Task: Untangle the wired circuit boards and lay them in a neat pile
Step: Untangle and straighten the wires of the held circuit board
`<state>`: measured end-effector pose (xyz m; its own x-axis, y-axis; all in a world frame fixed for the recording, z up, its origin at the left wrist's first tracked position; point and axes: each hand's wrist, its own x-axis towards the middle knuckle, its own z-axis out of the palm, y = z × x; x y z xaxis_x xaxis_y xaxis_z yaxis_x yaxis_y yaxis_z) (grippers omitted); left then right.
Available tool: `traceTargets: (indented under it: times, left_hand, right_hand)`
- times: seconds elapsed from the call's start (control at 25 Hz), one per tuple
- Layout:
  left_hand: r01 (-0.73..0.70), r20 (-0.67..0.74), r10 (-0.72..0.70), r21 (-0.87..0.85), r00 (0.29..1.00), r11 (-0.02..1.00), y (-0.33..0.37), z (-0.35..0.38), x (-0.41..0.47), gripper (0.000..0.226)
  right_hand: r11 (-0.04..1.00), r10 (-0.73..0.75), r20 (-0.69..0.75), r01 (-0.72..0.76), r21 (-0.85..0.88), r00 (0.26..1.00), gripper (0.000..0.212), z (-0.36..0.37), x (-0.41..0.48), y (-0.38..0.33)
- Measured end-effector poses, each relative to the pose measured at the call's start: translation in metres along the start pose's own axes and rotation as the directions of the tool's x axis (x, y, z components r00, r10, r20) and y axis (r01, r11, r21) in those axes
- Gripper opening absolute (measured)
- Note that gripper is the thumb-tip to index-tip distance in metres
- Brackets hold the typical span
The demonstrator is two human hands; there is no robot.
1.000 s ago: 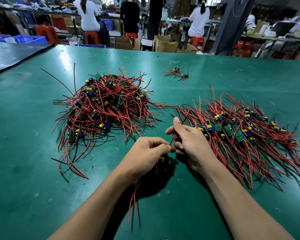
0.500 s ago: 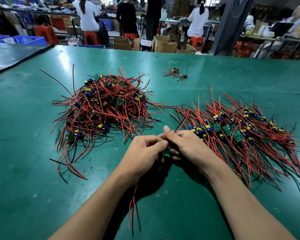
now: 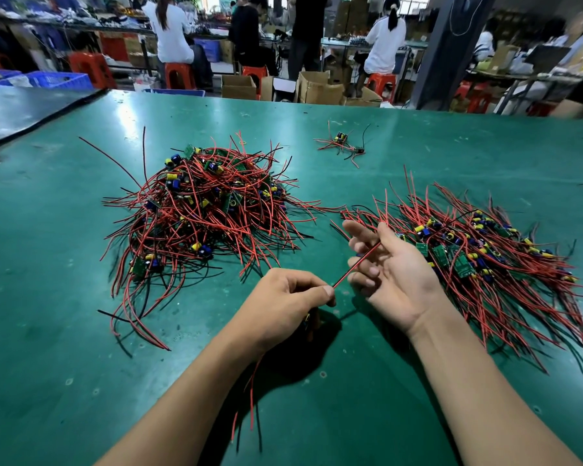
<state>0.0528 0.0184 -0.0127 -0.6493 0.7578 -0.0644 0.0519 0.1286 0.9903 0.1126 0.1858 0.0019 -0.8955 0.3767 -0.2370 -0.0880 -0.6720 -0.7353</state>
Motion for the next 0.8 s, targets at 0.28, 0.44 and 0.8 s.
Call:
traceTargets:
  times: [0.28, 0.44, 0.8]
  left_hand:
    - [0.008, -0.048, -0.009, -0.021, 0.999, 1.000, -0.002, 0.000, 0.002, 0.021]
    - [0.010, -0.068, -0.016, -0.078, 0.998, 0.997, -0.003, 0.000, 0.001, 0.021]
    - [0.032, -0.016, -0.034, -0.090, 0.999, 0.995, 0.001, -0.003, -0.001, 0.024]
  right_hand:
    - [0.981, -0.024, -0.019, 0.019, -0.195, 1.000, 0.061, 0.003, -0.001, 0.006]
    - [0.831, -0.004, 0.104, 0.061, -0.552, 0.995, 0.043, 0.007, -0.005, 0.029]
    - [0.776, -0.181, -0.039, 0.118, -0.620, 0.983, 0.050, 0.003, 0.005, 0.027]
